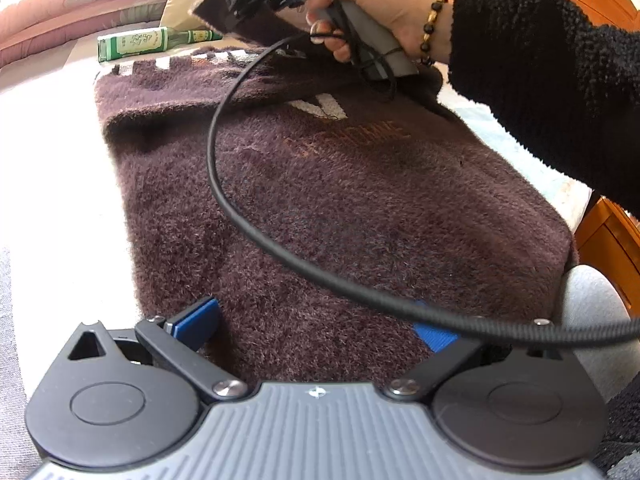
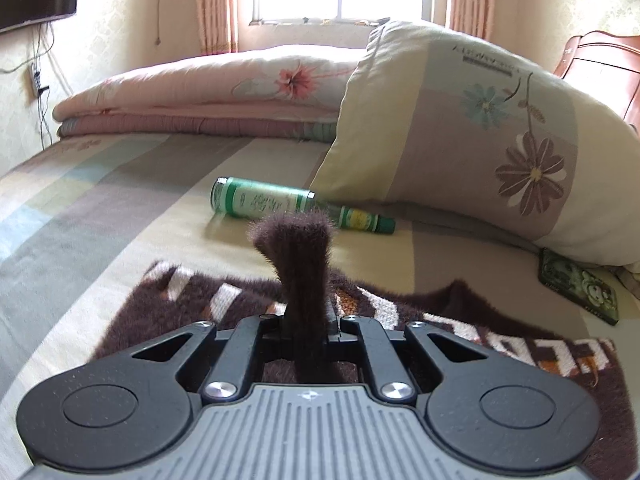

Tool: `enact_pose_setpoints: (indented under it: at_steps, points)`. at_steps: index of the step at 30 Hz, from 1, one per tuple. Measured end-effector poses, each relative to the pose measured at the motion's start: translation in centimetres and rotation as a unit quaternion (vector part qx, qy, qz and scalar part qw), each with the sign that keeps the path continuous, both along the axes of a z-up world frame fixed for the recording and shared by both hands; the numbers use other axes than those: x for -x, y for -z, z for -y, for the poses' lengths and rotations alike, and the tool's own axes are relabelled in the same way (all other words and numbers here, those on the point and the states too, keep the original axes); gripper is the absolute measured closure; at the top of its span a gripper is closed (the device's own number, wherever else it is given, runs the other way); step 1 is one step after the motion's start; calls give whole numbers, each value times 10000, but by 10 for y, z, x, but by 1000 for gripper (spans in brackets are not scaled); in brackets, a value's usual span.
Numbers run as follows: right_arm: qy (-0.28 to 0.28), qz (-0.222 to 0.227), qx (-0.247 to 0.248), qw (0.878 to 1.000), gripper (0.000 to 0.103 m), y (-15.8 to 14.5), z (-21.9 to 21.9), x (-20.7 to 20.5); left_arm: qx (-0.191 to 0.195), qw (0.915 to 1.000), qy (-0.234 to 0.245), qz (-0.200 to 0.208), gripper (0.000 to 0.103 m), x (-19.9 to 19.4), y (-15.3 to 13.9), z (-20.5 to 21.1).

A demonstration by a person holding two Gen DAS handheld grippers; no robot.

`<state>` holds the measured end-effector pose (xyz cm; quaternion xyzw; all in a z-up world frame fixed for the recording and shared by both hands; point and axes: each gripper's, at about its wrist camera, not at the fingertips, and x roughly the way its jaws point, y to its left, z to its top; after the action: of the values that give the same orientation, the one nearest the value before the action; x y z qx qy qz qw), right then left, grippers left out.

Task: Fold clothes
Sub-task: 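Carry the sleeve across the sweater body toward the collar with the right gripper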

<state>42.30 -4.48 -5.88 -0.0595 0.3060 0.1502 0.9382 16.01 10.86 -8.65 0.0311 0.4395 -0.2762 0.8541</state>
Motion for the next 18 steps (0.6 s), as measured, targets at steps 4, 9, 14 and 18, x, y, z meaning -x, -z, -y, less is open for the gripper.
enact_pose_setpoints:
  at_steps: [4,9,14,18]
  points:
    - [-70,-57,75,9999,92,10,-5,-1,3,10000,-32,-11,1,0,0,1]
    - [-258,6,71,9996,92,8,-19,-4,-7,10000,-78,-37,1,0,0,1]
    - [-813,-393,8,9959,74,17,-29,1,2,9999,-115,-49,1,-1,0,1]
    - [-988,-524,-117,9937,49,11,-20,10,-37,9999,-115,-35,1,0,-1,2]
